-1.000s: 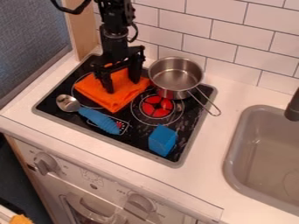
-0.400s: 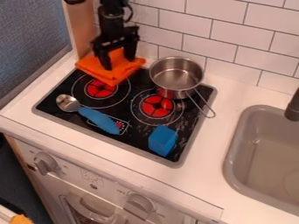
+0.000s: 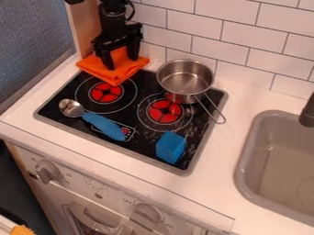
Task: Moved the orange cloth to the upper left side of the burner
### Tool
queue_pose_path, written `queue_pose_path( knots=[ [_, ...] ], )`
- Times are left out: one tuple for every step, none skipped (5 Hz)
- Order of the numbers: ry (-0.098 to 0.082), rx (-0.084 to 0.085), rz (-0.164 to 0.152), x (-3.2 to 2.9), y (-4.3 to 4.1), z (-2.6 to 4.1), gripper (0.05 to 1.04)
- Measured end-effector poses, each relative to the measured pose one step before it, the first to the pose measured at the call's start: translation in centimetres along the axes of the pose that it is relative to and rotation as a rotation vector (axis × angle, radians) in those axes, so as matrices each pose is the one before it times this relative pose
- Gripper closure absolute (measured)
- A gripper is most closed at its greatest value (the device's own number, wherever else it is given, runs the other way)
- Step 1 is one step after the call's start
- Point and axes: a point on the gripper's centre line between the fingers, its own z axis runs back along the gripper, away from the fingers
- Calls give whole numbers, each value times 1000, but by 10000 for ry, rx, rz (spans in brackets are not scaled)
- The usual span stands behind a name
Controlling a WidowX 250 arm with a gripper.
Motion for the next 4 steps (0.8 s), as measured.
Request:
queue_pose_path(
  knots=[
    [101,74,-129,-579,624,197,83],
    [90,-124,146,-367,745,439,83],
    [68,-58,278,11,691,499,83],
    [-159,-338,42,303,-221,1775,84]
  ],
)
